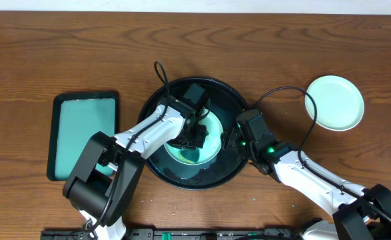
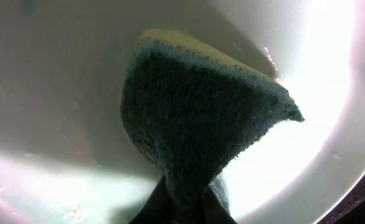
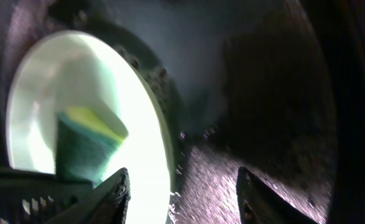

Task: Clean dirty plates on tray and stack at the side
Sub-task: 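Scrub the green plate with the sponge while the right gripper holds it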

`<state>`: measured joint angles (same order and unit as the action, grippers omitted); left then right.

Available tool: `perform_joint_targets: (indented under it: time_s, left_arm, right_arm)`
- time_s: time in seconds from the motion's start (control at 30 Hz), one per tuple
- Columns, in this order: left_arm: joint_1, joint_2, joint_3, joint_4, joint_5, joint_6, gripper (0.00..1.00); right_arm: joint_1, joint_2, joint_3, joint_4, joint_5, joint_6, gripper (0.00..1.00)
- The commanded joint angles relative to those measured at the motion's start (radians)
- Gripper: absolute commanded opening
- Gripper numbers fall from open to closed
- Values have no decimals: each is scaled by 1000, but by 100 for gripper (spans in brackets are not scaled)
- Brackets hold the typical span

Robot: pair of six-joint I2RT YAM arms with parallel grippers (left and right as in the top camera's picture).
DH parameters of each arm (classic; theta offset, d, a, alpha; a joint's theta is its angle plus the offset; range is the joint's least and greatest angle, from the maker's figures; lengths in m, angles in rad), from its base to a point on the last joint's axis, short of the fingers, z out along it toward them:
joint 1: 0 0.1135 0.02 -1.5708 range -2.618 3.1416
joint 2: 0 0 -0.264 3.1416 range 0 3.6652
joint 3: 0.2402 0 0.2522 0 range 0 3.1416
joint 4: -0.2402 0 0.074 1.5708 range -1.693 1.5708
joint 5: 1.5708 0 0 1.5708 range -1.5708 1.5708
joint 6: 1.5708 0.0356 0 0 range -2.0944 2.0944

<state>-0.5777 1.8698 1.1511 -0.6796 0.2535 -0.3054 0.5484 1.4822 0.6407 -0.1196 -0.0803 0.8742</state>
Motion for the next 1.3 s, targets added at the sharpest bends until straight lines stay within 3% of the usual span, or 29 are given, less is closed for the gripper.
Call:
perform_joint_targets:
  time_s: [0.0,0.07,0.17,0.53,0.67,0.83,1.0,1.27]
  left_arm:
    - [-18,0,-8,3,71,24,8]
    - [-18,-1,-8,3,71,24,8]
    - [-18,-1,-8,3,71,24,8]
    - [-18,-1,-8,3,71,24,8]
    - [-18,-1,-8,4,69,24,8]
    - [-18,-1,-8,2,53,23,8]
    - [-18,-3,-8,-15,-49,13,8]
    - [4,-8,-8,-39,-409,-23,7]
  right_arm:
    - [-8,12,-3,32,27,35,45]
    - [-8,34,-3,54,26,57,37]
    - [-8,85,-3,79,26,95,35]
    - [-8,245,-3,229,-70,143,36]
    - [-6,254,-3,246,-93,154,16]
    - [-4,254,-3,230,-163,154,1]
    - [-6,254,-3,178,-164,154,1]
    - [-6,253,-3,151,-164,154,1]
